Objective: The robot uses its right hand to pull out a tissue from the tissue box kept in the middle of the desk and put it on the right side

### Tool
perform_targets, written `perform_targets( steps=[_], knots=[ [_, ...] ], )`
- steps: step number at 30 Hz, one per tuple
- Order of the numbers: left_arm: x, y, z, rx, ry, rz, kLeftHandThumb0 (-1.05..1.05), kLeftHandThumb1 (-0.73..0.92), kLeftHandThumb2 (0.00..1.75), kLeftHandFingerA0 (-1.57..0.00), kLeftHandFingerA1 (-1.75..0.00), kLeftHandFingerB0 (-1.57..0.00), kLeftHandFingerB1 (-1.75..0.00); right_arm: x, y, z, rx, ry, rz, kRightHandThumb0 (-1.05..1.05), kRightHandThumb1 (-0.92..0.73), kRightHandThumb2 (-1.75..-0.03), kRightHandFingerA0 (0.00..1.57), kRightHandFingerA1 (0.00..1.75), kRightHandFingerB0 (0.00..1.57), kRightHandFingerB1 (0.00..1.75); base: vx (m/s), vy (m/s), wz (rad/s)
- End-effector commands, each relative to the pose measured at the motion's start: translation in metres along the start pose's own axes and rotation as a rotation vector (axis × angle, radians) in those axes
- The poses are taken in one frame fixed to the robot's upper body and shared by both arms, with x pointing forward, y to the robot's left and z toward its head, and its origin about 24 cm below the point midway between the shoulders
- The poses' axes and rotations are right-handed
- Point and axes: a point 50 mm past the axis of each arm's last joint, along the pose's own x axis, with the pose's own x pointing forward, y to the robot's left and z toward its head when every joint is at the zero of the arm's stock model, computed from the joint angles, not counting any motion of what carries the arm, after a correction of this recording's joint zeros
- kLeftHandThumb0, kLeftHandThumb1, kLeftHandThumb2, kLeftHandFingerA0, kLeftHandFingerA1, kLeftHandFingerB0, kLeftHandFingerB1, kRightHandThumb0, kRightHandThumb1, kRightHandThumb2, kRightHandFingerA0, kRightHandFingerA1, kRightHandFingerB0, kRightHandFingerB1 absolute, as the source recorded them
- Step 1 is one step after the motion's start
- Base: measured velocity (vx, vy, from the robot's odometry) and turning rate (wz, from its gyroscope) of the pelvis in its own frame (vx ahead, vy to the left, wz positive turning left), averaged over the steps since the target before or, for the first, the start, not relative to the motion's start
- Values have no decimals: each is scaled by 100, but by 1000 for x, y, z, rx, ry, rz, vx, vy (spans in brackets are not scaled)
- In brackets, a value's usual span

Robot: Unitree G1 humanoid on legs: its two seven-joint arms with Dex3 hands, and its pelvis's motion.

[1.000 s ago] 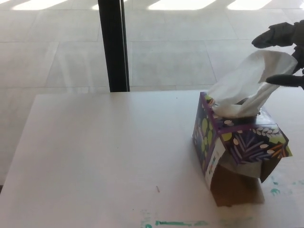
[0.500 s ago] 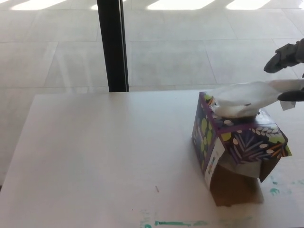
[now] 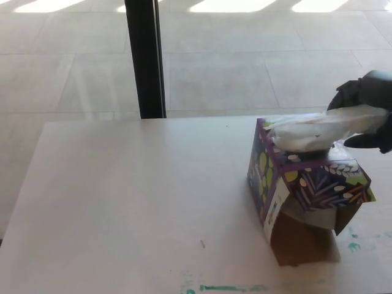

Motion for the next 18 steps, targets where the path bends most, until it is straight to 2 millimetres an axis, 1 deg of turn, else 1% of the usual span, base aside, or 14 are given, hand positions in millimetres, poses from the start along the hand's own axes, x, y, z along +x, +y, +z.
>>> perform_targets(
  steps=[1,2,4,6,8,9,10,11,12,13,14,16,17,18],
  knots=[
    [-5,9,1,23,-25,17,-76,49,115,-73,-98,-52,-86,-2,2,8,-4,-84,-99,-42,-77,-63,69,84,46,40,0,0,0],
    [-5,9,1,19,-25,19,-78,51,117,-72,-99,-50,-86,-3,1,9,-11,-89,-106,-43,-77,-63,70,82,46,39,0,0,0],
    [-5,9,2,14,-33,20,-80,56,112,-69,-101,-57,-93,-5,-1,10,-20,-107,-132,-44,-76,-63,72,84,47,39,0,0,0],
    [-3,9,3,3,-40,29,-83,60,112,-72,-104,-60,-95,-6,-4,13,-20,-132,-153,-46,-77,-63,73,97,46,39,0,0,0],
    [-3,9,4,0,-43,31,-83,62,113,-73,-104,-60,-96,-7,-5,13,-26,-135,-158,-46,-76,-62,72,102,45,39,0,0,0],
    [-3,9,4,-3,-50,32,-85,71,96,-68,-117,-53,-107,-7,-4,14,-26,-135,-161,-46,-76,-63,75,111,46,40,0,0,0],
    [-3,9,5,-4,-66,34,-97,64,112,-71,-108,-61,-101,-6,-4,13,-21,-135,-165,-46,-73,-62,75,100,46,40,0,0,0],
    [-4,9,6,-3,-74,38,-97,64,112,-71,-108,-61,-101,-6,-3,13,-19,-134,-165,-46,-73,-62,75,100,46,40,0,0,0],
    [-5,9,6,-1,-78,41,-96,77,90,-70,-114,-56,-105,-5,-2,11,-16,-132,-160,-45,-76,-63,77,89,47,40,0,0,0],
    [-5,9,5,1,-77,40,-96,77,90,-70,-114,-56,-105,-6,-1,11,-16,-131,-158,-45,-76,-63,77,89,47,40,0,0,0],
    [-5,10,6,-6,-80,44,-94,78,92,-71,-117,-59,-108,-5,1,10,-18,-122,-160,-39,-76,-62,76,94,48,40,0,0,0],
    [-5,10,6,-3,-84,46,-95,80,91,-71,-118,-58,-108,-5,4,9,-38,-119,-172,-30,-80,-63,72,140,53,41,0,0,0],
    [-5,10,5,-3,-84,49,-95,80,91,-71,-118,-58,-108,-5,5,9,-45,-118,-182,-30,-80,-63,72,140,53,41,0,0,0],
    [-5,10,6,2,-88,45,-96,80,92,-70,-117,-58,-109,-5,6,8,-50,-125,-194,-25,-76,-65,70,156,62,45,0,0,0]
  ],
)
